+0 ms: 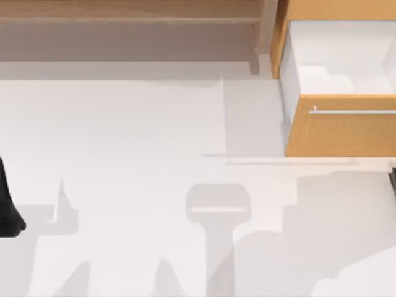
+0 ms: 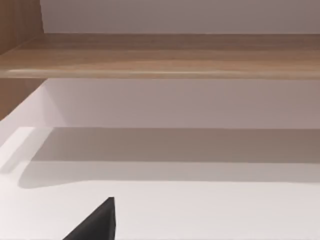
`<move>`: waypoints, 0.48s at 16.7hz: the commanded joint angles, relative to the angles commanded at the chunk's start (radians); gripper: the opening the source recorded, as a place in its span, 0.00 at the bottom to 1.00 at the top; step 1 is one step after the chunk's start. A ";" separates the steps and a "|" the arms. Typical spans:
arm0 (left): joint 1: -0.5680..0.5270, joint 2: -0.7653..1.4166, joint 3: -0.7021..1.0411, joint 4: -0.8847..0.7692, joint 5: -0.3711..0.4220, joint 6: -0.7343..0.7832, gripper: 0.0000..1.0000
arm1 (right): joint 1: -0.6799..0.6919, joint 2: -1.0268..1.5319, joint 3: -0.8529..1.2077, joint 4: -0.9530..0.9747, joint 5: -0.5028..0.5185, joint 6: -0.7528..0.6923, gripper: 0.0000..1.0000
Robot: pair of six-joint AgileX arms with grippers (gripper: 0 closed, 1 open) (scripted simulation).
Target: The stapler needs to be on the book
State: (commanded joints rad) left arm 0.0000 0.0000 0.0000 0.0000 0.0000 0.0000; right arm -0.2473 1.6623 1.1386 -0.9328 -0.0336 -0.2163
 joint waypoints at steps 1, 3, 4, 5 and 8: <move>0.000 0.000 0.000 0.000 0.000 0.000 1.00 | -0.002 0.000 0.000 0.002 0.002 0.002 0.00; 0.000 0.000 0.000 0.000 0.000 0.000 1.00 | -0.023 -0.002 0.000 0.026 0.022 0.022 0.00; 0.000 0.000 0.000 0.000 0.000 0.000 1.00 | -0.039 -0.004 -0.003 0.049 0.034 0.034 0.00; 0.000 0.000 0.000 0.000 0.000 0.000 1.00 | -0.054 -0.005 -0.009 0.076 0.043 0.044 0.00; 0.000 0.000 0.000 0.000 0.000 0.000 1.00 | -0.069 0.001 -0.039 0.133 0.045 0.049 0.00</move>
State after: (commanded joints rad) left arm 0.0000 0.0000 0.0000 0.0000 0.0000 0.0000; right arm -0.3161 1.6636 1.0999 -0.8002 0.0117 -0.1674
